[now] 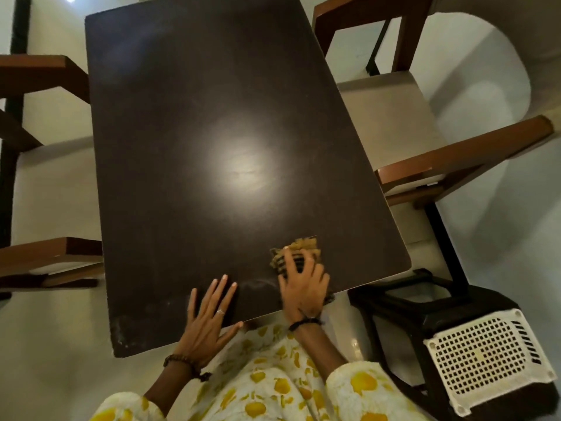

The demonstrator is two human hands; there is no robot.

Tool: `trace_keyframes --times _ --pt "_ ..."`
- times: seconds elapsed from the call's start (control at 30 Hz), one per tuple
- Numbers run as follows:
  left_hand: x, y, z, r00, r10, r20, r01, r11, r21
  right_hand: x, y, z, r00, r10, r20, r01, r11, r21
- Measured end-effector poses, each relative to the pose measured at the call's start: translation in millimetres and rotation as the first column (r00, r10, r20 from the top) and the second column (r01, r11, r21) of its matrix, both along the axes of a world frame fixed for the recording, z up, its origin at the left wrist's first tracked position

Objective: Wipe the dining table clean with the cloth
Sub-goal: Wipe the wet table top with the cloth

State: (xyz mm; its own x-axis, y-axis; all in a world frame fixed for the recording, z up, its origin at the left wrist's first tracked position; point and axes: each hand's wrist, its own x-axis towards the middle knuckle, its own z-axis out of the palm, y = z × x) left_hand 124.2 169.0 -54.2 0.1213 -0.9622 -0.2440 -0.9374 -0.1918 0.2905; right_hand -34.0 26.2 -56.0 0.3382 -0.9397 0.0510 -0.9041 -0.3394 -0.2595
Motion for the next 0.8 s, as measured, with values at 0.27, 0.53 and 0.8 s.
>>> trace_keyframes --times 0.27,0.53,0.8 --pt "55 50 -9 0.998 -0.032 0.062 0.032 0.999 -0.003 43 55 5 0.957 0.290 0.003 -0.290 0.957 -0.016" --pt "64 50 -12 0.998 -0.064 -0.006 0.064 0.998 0.005 -89 -39 20 0.895 -0.423 -0.145 0.437 0.895 0.089" --pt "67 57 -12 0.999 0.016 -0.042 -0.017 1.000 -0.026 24 49 21 0.972 -0.220 -0.089 0.230 0.964 0.130"
